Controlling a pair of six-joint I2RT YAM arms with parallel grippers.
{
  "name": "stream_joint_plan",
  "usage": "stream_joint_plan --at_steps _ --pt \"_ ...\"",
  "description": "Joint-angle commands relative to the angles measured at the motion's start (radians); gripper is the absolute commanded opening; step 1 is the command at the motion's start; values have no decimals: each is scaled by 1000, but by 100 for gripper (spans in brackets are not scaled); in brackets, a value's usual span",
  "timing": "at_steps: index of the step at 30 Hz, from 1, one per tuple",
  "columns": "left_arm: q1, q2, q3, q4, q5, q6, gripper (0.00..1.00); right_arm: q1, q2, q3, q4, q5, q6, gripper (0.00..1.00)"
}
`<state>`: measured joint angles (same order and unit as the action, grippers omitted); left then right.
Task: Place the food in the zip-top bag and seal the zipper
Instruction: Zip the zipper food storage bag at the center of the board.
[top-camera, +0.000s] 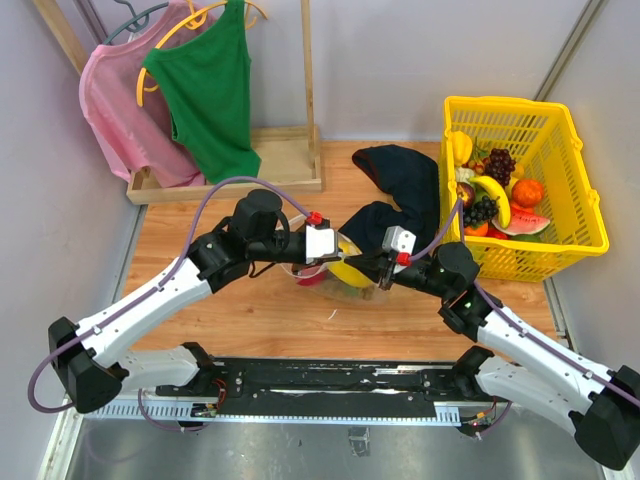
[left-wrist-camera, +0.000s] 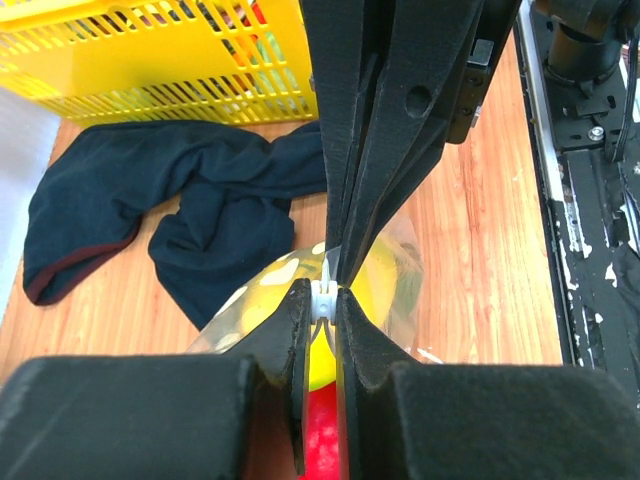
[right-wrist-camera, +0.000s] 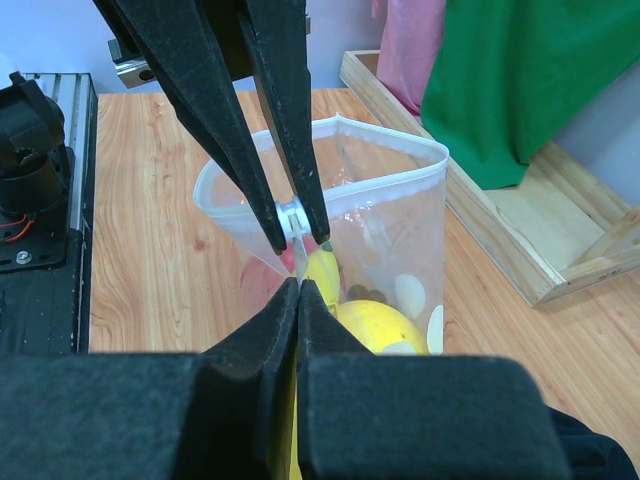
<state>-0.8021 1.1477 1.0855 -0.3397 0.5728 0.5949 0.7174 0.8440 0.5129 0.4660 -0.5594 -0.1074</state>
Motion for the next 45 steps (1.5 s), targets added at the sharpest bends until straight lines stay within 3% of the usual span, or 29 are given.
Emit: stream_joint_plan --at_steps 1,6,11,15,18,45 --pt "1 -35 -2 -46 -74 21 1 -12 -31 11 7 20 -13 1" --pt "1 -64 -1 -58 -115 32 0 -12 -33 15 -1 15 -15 1" --pt "1 -50 13 -57 -44 51 0 -12 -24 35 2 -29 -9 1" --pt "1 -15 35 -68 13 87 0 -12 -30 52 -3 -48 -14 20" --pt "1 2 53 -77 41 108 1 -12 -41 72 -40 -49 -40 26" --pt "1 12 56 -72 69 125 1 -12 30 132 -76 -147 -49 20"
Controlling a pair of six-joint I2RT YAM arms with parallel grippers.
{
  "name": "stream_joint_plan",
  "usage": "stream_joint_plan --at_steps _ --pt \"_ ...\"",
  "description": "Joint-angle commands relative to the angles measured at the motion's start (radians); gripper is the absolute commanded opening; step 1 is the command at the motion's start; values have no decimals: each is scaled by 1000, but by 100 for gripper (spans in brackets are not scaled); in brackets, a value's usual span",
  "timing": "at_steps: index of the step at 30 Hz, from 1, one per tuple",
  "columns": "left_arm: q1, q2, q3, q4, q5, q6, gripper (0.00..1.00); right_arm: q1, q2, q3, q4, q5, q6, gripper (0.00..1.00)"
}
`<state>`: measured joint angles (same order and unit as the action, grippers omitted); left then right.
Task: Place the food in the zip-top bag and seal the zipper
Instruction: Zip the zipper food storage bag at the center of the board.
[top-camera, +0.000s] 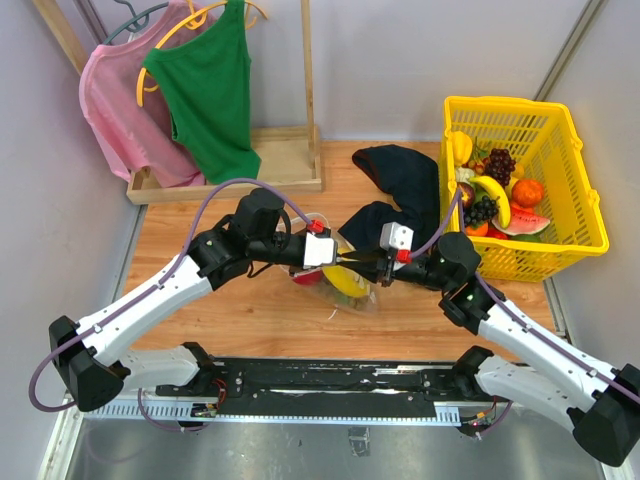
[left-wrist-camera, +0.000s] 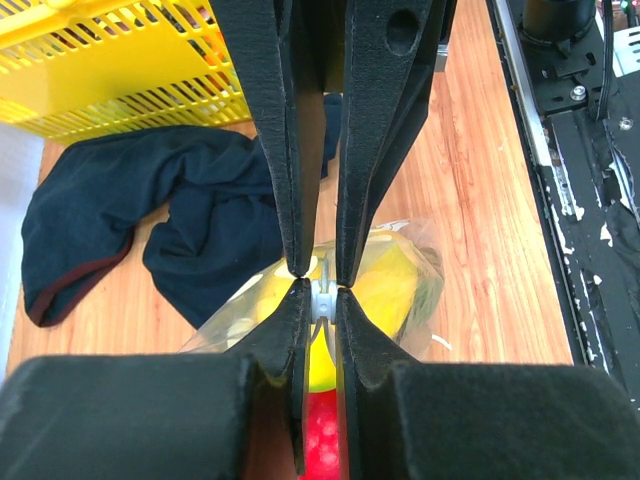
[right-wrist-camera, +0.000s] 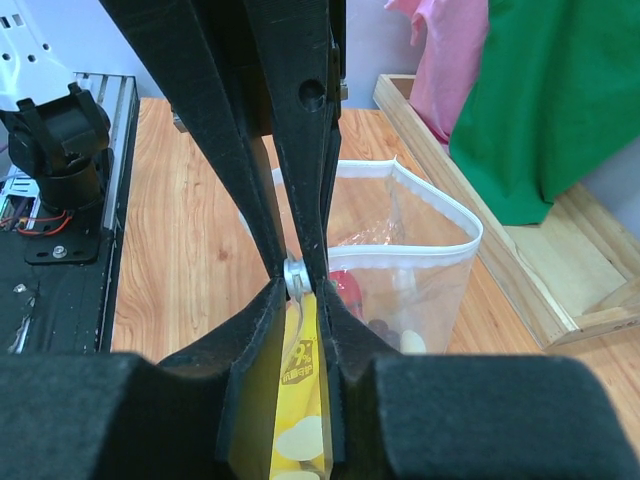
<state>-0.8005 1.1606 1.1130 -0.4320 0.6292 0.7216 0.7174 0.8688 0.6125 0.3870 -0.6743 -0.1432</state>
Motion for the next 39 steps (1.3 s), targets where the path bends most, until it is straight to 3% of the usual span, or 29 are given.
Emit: stream_joint_plan --at_steps 1,5,6,7,13,17,25,34,39 --pt "0 -1 28 22 3 -8 0 -13 6 37 -2 -39 -14 20" --pt "0 -3 20 32 -51 -47 0 -12 11 54 -32 -90 -14 20" --pt "0 -4 18 32 -65 -55 1 -12 13 58 -36 -103 -1 5" --pt "0 -9 10 33 -74 -62 1 -12 17 60 -36 -126 7 1" --pt "0 -28 -8 50 -49 -40 0 -13 -7 36 -34 -61 -8 1" --pt "0 -27 -8 60 -66 -52 0 -12 7 71 -119 -85 -24 1" --pt "0 -26 -15 82 -141 -82 4 -13 13 84 -146 -138 -9 1" --pt "1 -64 -36 66 -240 -73 5 -13 -31 73 -155 -97 -2 1" --pt "1 -68 -36 62 -188 -53 1 -14 -39 72 -147 -62 -5 1"
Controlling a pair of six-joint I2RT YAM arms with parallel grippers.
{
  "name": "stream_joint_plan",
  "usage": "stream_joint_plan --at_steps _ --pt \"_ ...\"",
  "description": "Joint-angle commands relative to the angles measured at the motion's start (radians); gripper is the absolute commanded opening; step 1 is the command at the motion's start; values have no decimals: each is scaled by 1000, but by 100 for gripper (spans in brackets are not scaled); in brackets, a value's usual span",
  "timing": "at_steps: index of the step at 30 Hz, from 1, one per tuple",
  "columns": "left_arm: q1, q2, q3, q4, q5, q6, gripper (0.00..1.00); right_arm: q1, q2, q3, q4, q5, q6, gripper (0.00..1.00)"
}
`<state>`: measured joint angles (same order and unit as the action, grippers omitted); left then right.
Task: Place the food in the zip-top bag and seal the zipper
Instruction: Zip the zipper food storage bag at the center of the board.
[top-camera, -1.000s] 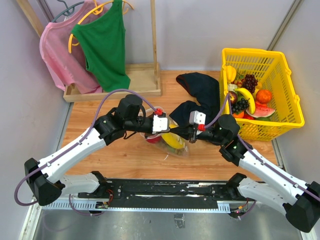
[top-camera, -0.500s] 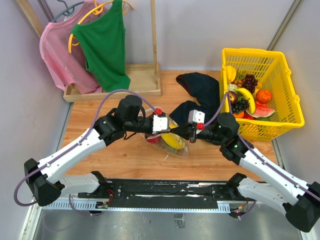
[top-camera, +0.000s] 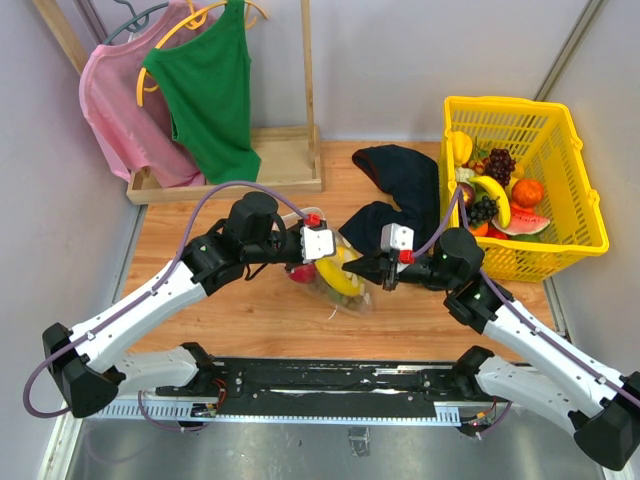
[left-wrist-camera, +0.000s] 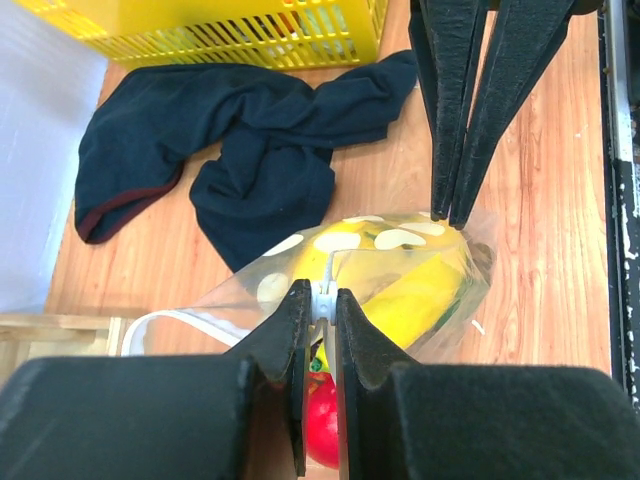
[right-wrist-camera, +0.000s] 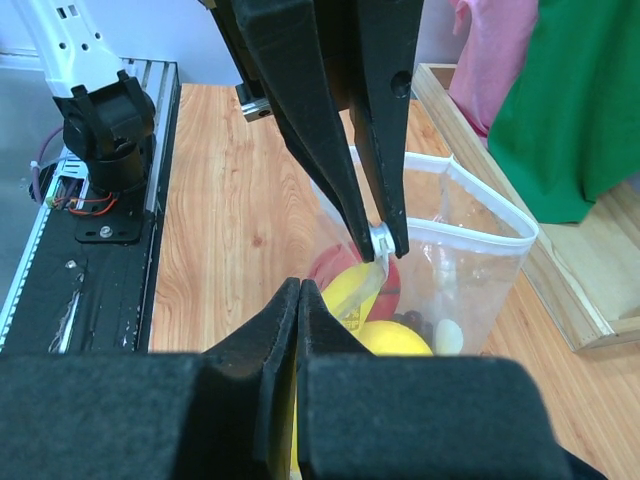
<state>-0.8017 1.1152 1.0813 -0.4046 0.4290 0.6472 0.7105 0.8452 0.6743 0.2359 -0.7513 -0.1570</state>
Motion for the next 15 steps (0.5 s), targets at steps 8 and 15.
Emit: stream_joint_plan --at_steps 8,15 --pt "2 -11 0 32 144 93 0 -7 14 8 62 63 -24 36" --pt "2 17 23 1 177 107 0 -8 99 31 104 33 -21 35"
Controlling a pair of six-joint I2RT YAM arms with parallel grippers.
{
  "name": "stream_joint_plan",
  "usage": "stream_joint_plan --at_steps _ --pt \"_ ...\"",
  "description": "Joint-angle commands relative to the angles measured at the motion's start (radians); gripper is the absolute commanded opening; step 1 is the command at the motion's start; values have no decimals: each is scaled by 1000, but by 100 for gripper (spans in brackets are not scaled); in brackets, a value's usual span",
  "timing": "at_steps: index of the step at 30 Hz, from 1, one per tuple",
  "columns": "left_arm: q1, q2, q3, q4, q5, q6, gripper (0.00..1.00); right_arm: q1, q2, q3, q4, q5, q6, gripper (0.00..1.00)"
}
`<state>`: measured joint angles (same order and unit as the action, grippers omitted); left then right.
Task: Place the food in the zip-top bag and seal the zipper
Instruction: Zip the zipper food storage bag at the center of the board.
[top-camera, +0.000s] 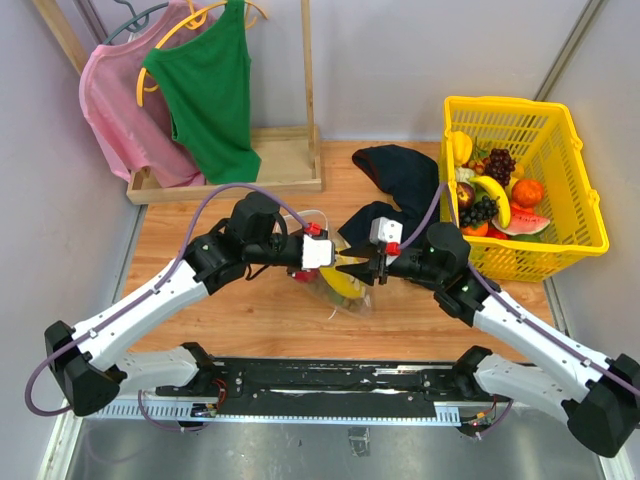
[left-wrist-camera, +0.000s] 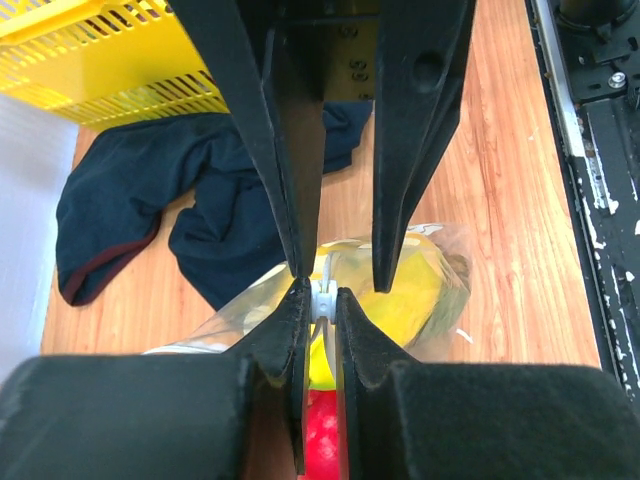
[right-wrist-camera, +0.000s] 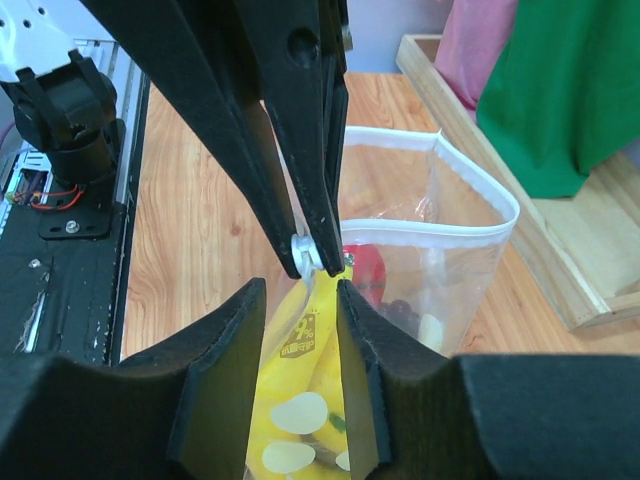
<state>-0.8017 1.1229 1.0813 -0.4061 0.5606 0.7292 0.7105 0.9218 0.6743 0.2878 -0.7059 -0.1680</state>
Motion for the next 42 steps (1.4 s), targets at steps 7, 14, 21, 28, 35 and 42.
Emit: stream_joint_plan --at_steps 7,14,21,28,35,42 --pt "2 12 21 -8 47 31 0 -7 22 30 47 -15 -19 24" --pt "2 15 31 -31 40 35 1 -8 18 38 3 -12 -40 1" --pt "2 7 41 -80 -27 33 2 -7 -9 43 -47 -10 -42 0" --pt "2 -5 46 -111 -87 8 5 -7 -27 48 -78 34 -35 1" --pt "2 -2 48 -97 -109 -14 1 -7 -32 48 -68 22 -30 1" --pt "2 12 50 -45 0 5 0 -6 9 55 -42 -17 -19 34"
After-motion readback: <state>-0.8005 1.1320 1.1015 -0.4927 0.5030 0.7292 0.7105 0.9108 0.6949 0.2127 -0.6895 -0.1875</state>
